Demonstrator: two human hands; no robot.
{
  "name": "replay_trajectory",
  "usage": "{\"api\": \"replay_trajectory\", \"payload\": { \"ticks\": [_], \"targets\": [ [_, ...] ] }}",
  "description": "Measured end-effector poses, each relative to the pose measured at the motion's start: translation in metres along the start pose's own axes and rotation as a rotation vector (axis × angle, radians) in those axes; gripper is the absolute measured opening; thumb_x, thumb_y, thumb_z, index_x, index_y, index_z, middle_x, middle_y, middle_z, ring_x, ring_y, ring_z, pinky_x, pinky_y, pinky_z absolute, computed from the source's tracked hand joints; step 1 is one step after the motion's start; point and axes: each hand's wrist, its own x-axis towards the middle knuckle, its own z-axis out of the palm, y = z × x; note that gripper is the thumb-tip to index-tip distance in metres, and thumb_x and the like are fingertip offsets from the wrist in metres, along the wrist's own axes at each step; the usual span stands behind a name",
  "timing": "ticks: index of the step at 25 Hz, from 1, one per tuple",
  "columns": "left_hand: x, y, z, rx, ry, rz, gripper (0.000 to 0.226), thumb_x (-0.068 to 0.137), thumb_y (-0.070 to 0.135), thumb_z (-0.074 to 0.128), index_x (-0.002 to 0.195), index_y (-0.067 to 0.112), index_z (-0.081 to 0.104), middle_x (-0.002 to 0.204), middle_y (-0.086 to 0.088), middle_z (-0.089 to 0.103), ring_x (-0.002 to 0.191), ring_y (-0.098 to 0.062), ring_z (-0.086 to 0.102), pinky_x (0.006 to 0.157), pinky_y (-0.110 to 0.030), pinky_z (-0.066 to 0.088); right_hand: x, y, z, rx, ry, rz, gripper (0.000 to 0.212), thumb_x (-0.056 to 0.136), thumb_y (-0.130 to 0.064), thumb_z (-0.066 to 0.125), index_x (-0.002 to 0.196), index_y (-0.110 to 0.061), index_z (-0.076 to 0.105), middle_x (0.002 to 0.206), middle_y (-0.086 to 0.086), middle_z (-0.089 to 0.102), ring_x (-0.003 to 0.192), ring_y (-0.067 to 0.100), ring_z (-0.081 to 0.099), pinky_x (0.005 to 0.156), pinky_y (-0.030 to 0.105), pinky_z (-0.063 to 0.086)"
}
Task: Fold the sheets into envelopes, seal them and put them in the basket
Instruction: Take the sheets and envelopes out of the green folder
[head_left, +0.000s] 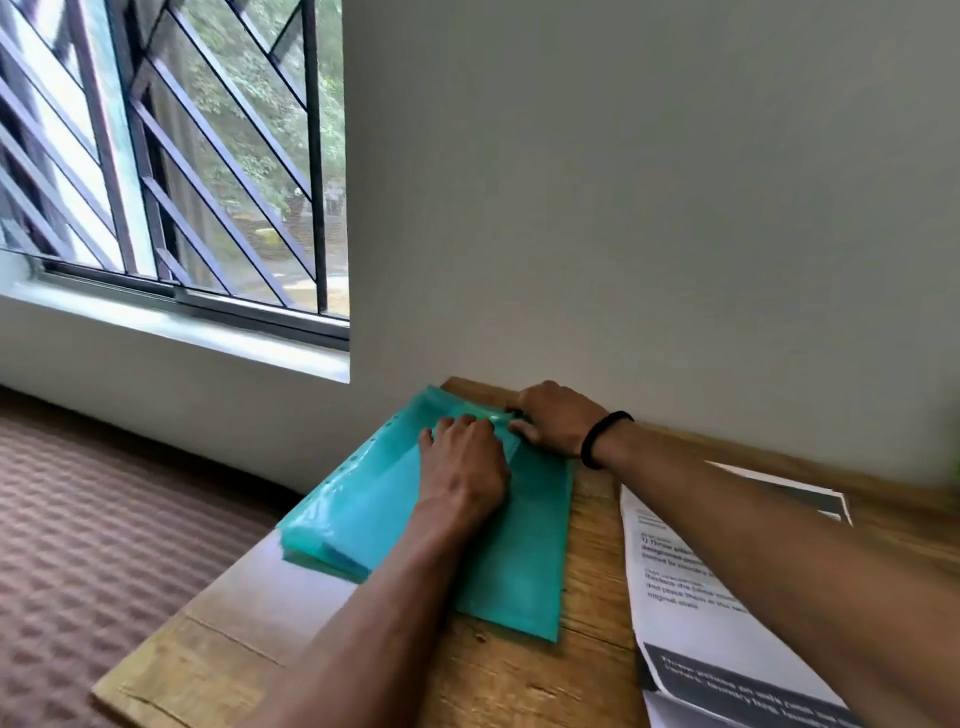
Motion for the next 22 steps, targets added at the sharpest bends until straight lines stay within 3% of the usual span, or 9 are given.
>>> {"api": "replay_trajectory", "payload": {
  "ticks": [3,7,9,12,16,19,22],
  "targets": [
    [-0.003,0.001,0.003,-0.005,-0.022,-0.001,0.031,0.102,0.032,0.041,0.118,0.02,0.064,0.133,-0.004,0.062,0.131,-0.029,0.05,0.114,-0.051,0.031,0.006,-0.003,0.009,-0.129,0.063,0.021,0.019,0.098,-0.014,0.05,0.111,-0.016,0.063,0.11,0.014,0.07,0.096,0.036,0.068,0.067,0.036,0.043],
    [-0.025,0.001,-0.014,0.088,-0.122,0.057,0.032,0.104,0.038,0.041,0.122,0.022,0.061,0.134,-0.005,0.061,0.131,-0.03,0.051,0.108,-0.049,0.037,0.013,0.009,-0.003,0.05,0.194,0.21,0.018,0.097,-0.022,0.052,0.106,-0.014,0.065,0.109,0.017,0.069,0.097,0.039,0.065,0.075,0.037,0.049],
    [-0.027,-0.009,-0.031,0.117,-0.11,0.103,0.036,0.102,0.046,0.044,0.12,0.023,0.065,0.128,-0.005,0.066,0.125,-0.031,0.056,0.099,-0.046,0.043,0.004,0.01,-0.007,0.029,0.167,0.181,0.013,0.093,-0.025,0.064,0.101,-0.015,0.065,0.109,0.01,0.067,0.099,0.031,0.063,0.075,0.035,0.048],
    [-0.003,-0.033,-0.041,0.053,0.042,0.026,0.032,0.104,0.041,0.045,0.118,0.023,0.067,0.122,-0.008,0.071,0.12,-0.035,0.058,0.095,-0.046,0.046,-0.006,-0.001,0.002,0.052,0.097,0.079,0.015,0.088,-0.02,0.068,0.1,-0.011,0.07,0.108,0.009,0.068,0.099,0.025,0.064,0.075,0.035,0.052],
    [0.011,-0.053,-0.025,-0.036,-0.117,-0.02,0.044,0.102,0.02,0.042,0.143,0.029,0.054,0.152,-0.004,0.052,0.137,-0.034,0.041,0.106,-0.052,0.04,0.002,-0.017,-0.019,0.328,-0.114,0.145,0.021,0.092,-0.018,0.064,0.103,-0.016,0.082,0.098,0.0,0.077,0.083,0.014,0.068,0.068,0.023,0.05],
    [0.011,-0.056,-0.022,-0.081,-0.108,-0.026,0.045,0.105,0.026,0.038,0.149,0.028,0.046,0.157,-0.005,0.046,0.14,-0.037,0.037,0.108,-0.056,0.039,0.009,-0.024,-0.037,0.479,-0.294,0.237,0.02,0.092,-0.006,0.067,0.1,-0.016,0.082,0.086,-0.002,0.076,0.077,0.014,0.07,0.062,0.022,0.056],
    [0.022,-0.057,-0.029,-0.111,-0.157,-0.059,0.045,0.107,0.044,0.028,0.132,0.025,0.061,0.14,-0.011,0.058,0.133,-0.042,0.044,0.107,-0.058,0.041,0.02,-0.024,-0.039,0.647,-0.375,0.348,0.015,0.092,-0.006,0.074,0.105,-0.01,0.078,0.084,0.003,0.072,0.074,0.015,0.066,0.065,0.025,0.059]
  ]
}}
